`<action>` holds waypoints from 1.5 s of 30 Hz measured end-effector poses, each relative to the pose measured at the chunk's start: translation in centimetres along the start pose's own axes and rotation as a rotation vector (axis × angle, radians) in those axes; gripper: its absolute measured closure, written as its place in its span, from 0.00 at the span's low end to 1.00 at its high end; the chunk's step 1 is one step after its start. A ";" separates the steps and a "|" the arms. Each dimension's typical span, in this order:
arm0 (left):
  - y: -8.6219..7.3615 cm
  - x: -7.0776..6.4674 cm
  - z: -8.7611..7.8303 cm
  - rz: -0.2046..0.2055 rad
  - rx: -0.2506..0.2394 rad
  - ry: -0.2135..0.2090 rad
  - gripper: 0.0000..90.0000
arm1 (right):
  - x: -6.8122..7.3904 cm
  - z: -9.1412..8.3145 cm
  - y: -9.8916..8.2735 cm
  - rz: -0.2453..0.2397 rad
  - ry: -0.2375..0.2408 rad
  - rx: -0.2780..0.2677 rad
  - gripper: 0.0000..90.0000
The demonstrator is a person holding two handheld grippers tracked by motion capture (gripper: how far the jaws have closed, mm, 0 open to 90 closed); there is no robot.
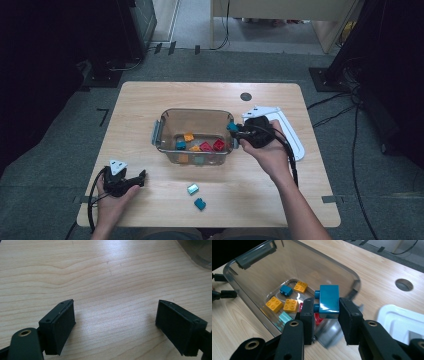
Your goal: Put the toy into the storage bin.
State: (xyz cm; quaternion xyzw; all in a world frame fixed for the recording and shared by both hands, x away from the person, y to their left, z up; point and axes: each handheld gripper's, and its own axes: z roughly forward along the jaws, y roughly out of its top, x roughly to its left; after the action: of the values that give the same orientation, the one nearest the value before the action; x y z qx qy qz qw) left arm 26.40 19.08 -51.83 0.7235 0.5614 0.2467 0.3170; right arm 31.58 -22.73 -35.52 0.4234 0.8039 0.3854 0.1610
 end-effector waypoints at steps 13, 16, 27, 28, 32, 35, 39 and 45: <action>0.0 0.0 0.0 0.001 -0.002 -0.002 0.17 | 2.7 5.4 1.1 -0.051 0.062 0.086 0.71; 0.0 0.0 0.0 0.001 -0.001 -0.002 0.17 | 2.9 5.6 1.1 -0.049 0.072 0.088 0.63; 0.0 0.0 0.0 0.001 -0.001 -0.002 0.17 | 1.4 2.5 -0.6 -0.020 -0.003 0.056 0.31; 0.0 0.0 0.0 0.001 -0.002 -0.002 0.17 | 1.2 2.2 -1.0 -0.015 -0.016 0.057 0.27; 0.0 0.0 0.0 0.001 -0.001 -0.002 0.17 | 0.1 1.0 -2.8 0.028 -0.050 0.059 0.16; 0.0 0.0 0.0 0.002 0.001 -0.003 0.17 | -0.6 0.4 -4.4 0.051 -0.053 0.063 0.12; 0.0 0.0 0.0 0.001 0.000 -0.003 0.17 | -0.7 0.1 -6.7 0.078 -0.062 0.071 0.10; 0.0 0.0 0.0 0.001 0.000 -0.003 0.17 | 0.8 1.3 -10.0 0.099 -0.035 0.095 0.10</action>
State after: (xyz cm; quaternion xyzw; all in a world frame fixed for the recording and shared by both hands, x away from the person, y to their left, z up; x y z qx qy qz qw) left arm 26.37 19.07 -51.83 0.7241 0.5608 0.2456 0.3176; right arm 26.31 -24.91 -43.89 0.4762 0.7964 0.3471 0.1356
